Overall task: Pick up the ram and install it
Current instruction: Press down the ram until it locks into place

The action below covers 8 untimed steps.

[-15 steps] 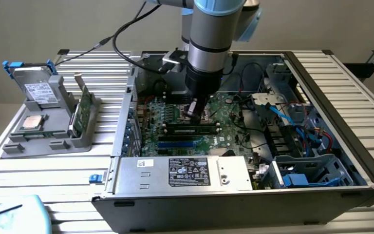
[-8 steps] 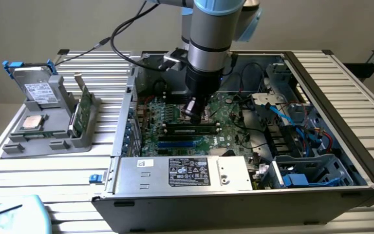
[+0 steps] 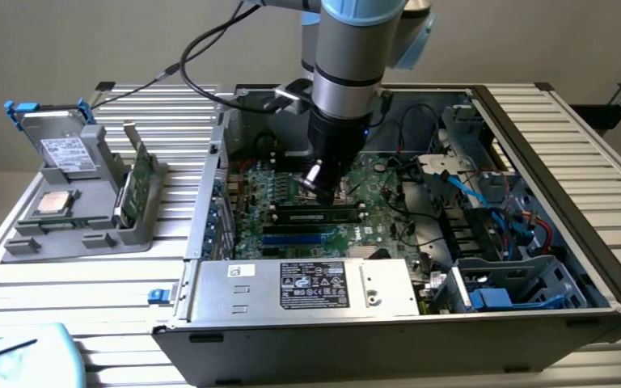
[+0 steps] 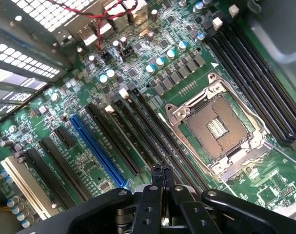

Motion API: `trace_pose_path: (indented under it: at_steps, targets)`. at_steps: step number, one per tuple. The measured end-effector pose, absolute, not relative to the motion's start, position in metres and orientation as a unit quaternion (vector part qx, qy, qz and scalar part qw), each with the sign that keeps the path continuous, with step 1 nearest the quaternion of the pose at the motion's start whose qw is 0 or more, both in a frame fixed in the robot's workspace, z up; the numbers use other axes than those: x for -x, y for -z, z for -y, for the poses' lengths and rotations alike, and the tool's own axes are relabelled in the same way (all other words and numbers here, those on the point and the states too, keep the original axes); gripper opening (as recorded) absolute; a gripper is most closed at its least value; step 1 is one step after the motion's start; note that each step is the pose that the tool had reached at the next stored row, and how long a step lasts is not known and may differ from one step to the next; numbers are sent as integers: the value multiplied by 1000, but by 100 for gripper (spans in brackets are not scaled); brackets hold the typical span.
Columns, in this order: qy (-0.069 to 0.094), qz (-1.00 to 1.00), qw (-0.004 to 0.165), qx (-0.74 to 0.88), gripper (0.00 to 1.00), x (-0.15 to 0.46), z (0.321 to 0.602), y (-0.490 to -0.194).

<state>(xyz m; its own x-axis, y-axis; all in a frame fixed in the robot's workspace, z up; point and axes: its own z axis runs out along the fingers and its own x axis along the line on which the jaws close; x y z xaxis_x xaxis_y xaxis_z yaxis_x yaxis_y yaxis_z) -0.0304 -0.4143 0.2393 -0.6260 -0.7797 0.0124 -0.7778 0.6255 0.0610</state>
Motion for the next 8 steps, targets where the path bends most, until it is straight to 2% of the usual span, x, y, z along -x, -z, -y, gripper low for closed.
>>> trace_pose_path:
  at_steps: [8]
  targets:
    - [26,926,17,-376,11,30,414,-239]
